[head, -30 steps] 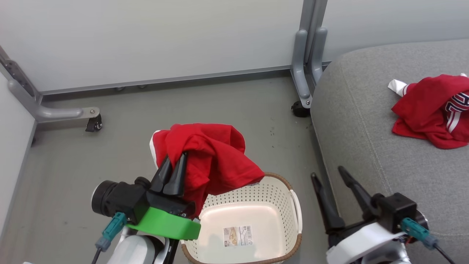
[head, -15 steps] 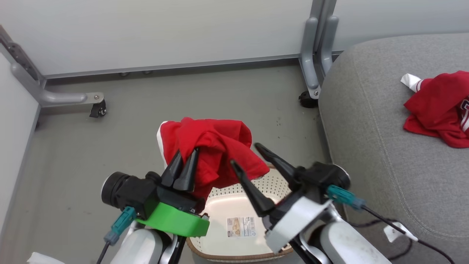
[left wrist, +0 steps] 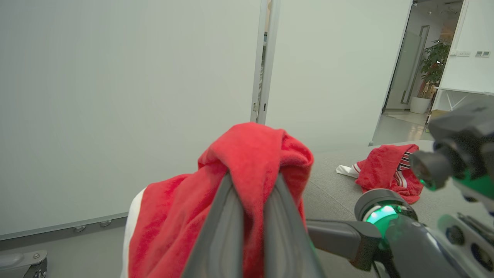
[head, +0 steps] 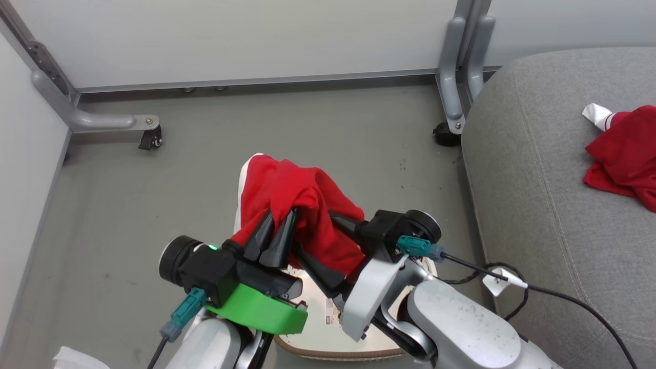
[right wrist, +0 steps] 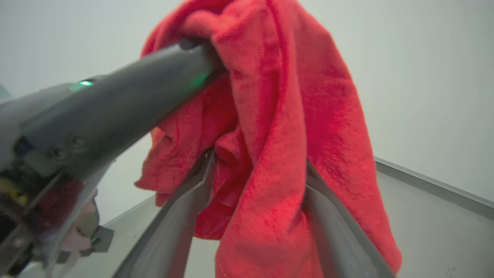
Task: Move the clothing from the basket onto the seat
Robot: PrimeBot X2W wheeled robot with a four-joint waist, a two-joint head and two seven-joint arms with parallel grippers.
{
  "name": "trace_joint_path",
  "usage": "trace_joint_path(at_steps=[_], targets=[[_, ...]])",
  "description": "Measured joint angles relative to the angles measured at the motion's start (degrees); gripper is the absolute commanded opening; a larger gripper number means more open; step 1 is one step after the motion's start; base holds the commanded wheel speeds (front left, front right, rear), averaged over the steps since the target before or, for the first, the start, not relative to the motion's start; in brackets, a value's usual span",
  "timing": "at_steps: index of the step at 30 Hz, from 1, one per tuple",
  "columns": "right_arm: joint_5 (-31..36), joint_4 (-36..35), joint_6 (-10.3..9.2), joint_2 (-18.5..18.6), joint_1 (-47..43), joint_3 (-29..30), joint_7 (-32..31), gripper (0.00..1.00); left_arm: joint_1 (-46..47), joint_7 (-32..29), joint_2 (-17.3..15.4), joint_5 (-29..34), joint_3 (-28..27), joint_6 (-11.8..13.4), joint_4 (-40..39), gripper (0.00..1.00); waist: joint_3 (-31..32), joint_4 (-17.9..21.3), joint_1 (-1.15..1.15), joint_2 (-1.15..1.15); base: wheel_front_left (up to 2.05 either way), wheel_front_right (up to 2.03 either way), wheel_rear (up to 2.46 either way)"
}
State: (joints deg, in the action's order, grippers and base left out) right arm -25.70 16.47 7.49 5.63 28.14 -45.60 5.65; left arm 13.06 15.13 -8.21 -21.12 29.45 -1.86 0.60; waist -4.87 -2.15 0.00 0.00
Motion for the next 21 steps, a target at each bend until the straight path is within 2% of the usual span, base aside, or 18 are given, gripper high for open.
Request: trace_joint_path(at_steps=[1,9,20,21], targets=[[-0.71,0.42,0.01,0.15,0.59,-0.69,0.1,0.0,0.02,0.0,0.01,0.0,0.02,-0.07,-0.01,0.0,-0.08,-0.04,0.0,0.0,0.0,0.0,0.0],[-4.07,2.82,0.0,0.68,3.0,-3.86,2.03,0.0,0.14,0.0,0.07,0.0,-0.16,-0.08,0.03,0.0,-0.23,0.04,0.0,0.0,0.0,0.0,0.0],[-5.52,4.87,0.0,0.87,4.36,-5.09,3.96,0.0,0.05,0.0,0.07,0.58,-0.3,0.36,-0.27,0.0,-0.13,0.22,0.0,0.0,0.0,0.0,0.0],[-5.6,5.01,0.0,0.89,4.46,-5.09,4.03,0.0,0.0,0.0,0.05,0.59,-0.19,0.36,-0.21,0.1,-0.12,0.21,0.0,0.0,0.0,0.0,0.0]])
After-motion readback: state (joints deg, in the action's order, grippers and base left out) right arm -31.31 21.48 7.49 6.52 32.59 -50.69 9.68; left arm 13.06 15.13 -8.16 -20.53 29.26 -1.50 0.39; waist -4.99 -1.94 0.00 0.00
